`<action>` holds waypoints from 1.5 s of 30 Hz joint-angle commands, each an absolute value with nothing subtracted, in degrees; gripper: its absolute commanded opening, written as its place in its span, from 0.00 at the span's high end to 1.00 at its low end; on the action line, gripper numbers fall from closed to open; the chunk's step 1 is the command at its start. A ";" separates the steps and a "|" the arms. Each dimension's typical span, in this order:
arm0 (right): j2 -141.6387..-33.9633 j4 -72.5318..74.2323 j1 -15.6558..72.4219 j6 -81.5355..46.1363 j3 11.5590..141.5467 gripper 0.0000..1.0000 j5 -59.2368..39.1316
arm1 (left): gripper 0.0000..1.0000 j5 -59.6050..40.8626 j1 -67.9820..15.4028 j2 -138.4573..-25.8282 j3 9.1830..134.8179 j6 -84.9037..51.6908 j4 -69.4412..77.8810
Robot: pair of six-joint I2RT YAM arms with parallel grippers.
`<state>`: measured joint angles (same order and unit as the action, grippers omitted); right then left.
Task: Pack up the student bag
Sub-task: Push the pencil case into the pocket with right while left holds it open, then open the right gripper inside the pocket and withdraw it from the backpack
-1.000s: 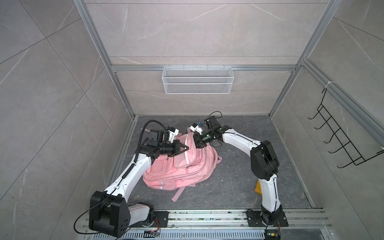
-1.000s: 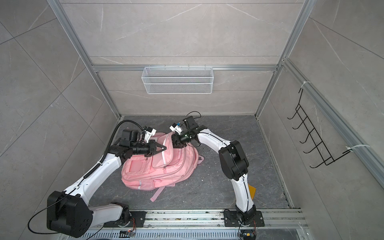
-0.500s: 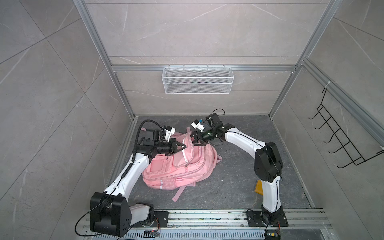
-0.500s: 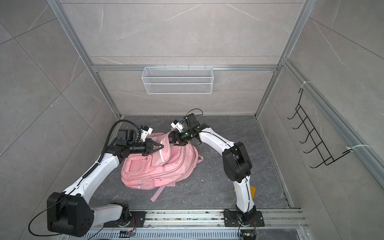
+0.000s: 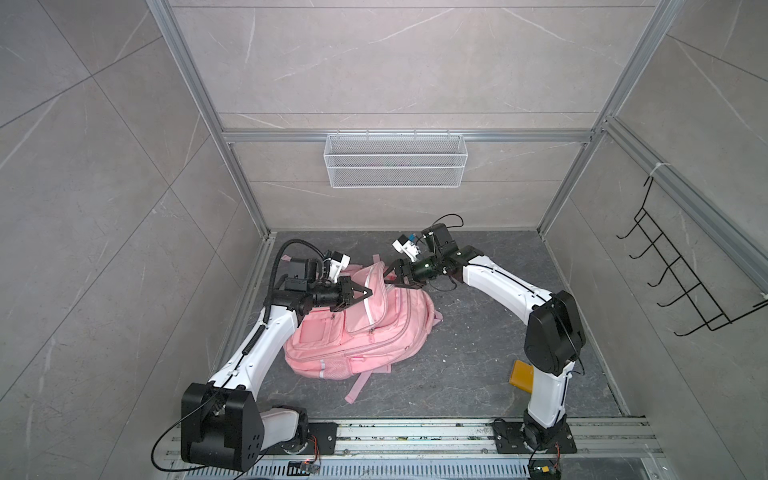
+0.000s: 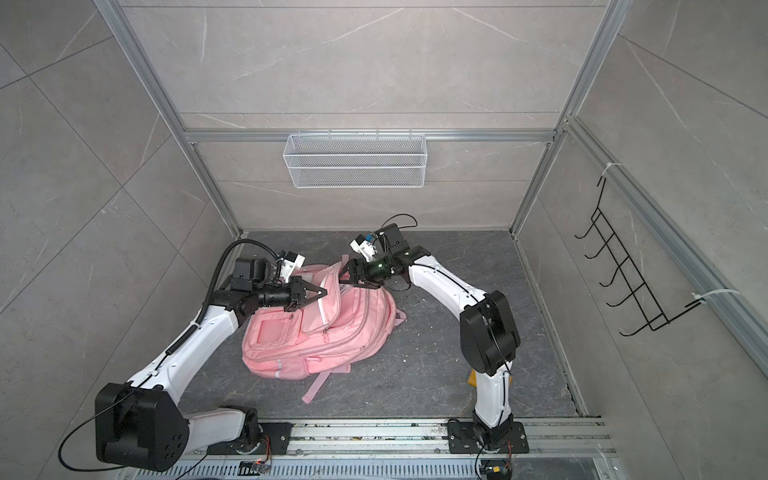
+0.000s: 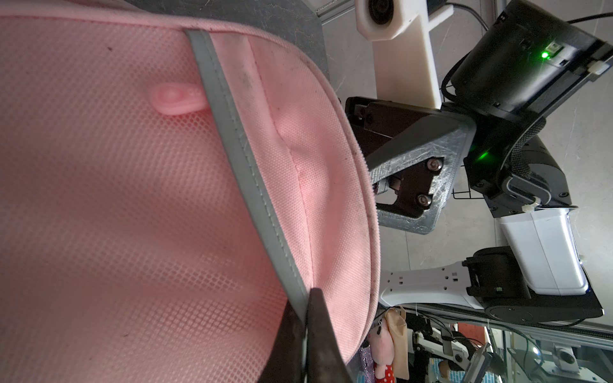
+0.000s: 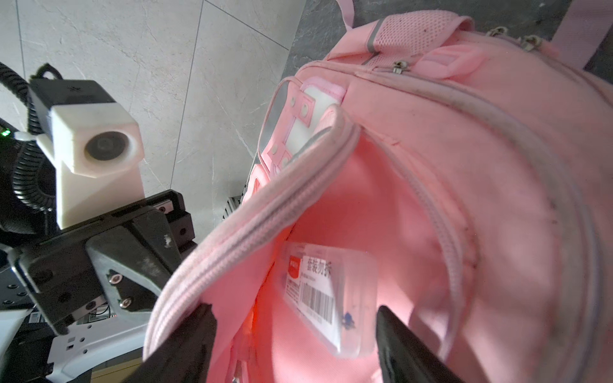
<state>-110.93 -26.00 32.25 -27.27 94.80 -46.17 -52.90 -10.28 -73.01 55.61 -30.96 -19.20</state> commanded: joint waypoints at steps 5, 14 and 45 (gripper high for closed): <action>-107.17 -28.04 32.70 -25.48 95.46 0.27 -38.67 | 1.00 -57.37 -9.95 -72.24 56.74 -30.50 -12.56; -104.31 -30.09 32.69 -26.93 94.44 0.42 -36.27 | 1.00 -57.18 -9.92 -72.07 56.60 -31.14 -12.24; -118.92 -22.84 38.33 -32.80 100.23 1.00 -33.19 | 1.00 -58.17 -9.91 -72.61 55.12 -33.33 -8.61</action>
